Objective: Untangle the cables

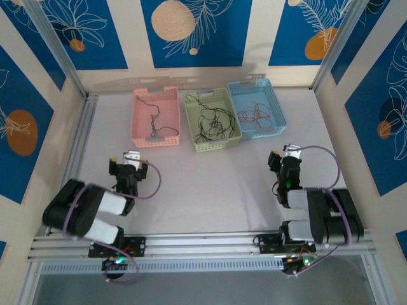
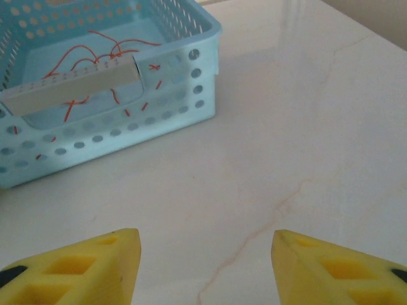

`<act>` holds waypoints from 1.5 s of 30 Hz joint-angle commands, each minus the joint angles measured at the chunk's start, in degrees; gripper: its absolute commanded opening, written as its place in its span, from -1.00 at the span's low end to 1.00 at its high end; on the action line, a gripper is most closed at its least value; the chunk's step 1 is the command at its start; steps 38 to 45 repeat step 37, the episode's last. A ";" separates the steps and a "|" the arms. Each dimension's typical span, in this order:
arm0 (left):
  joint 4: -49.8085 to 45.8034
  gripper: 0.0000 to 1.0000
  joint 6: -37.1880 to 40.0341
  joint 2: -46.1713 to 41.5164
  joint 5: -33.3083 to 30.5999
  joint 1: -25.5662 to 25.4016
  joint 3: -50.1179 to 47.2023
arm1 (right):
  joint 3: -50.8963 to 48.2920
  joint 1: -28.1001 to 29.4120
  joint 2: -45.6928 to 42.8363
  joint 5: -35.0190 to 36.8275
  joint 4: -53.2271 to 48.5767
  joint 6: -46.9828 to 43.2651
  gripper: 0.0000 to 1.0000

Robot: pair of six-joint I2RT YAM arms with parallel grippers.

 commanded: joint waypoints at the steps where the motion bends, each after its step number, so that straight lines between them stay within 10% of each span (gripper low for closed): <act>1: 15.08 0.91 -0.93 3.19 8.75 3.44 2.07 | 2.29 1.13 2.04 -5.62 10.10 -4.66 0.08; 4: 8.03 0.91 -2.18 3.61 11.97 4.94 4.97 | 6.86 0.94 9.79 -8.14 10.79 -5.85 0.05; 6: 1.91 0.99 -3.03 3.38 11.44 5.48 8.07 | 14.07 0.87 7.22 -9.13 -7.90 -5.46 0.05; 10: -7.97 1.00 -6.58 2.12 16.84 9.41 11.91 | 12.39 -0.06 8.50 -9.69 -2.63 -5.14 0.11; 11: -6.84 1.00 -6.45 2.49 16.82 9.49 11.66 | 12.25 0.33 8.81 -9.04 -1.22 -5.28 0.90; 12: -6.09 1.00 -6.12 2.63 16.65 9.36 11.47 | 12.75 0.27 7.82 -9.23 -4.27 -4.98 0.99; 45: -6.38 1.00 -6.25 2.49 16.77 9.36 11.42 | 12.85 -0.35 8.04 -13.17 -4.04 -6.05 0.99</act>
